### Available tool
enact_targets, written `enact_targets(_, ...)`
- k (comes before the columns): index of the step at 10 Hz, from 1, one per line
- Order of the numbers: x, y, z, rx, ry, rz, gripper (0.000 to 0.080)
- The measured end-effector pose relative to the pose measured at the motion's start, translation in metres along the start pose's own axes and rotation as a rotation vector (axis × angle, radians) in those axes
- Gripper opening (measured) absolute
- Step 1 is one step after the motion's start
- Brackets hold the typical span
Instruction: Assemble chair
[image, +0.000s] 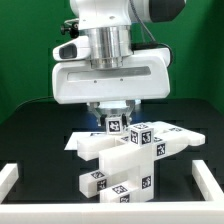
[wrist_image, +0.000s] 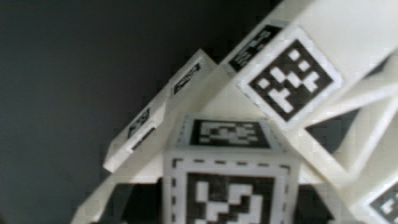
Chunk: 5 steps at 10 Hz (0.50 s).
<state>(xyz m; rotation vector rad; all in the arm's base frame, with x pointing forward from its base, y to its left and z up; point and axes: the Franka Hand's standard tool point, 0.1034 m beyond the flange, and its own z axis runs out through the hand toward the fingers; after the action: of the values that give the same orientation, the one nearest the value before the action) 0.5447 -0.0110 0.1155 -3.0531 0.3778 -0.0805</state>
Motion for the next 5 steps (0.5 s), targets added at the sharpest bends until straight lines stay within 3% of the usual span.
enact_targets(1,0.0,0.0,0.0,0.0,0.0,0.039,0.0284)
enact_targets(5,-0.0003,-0.0034,0.0001,0.005,0.0,0.599,0.0284)
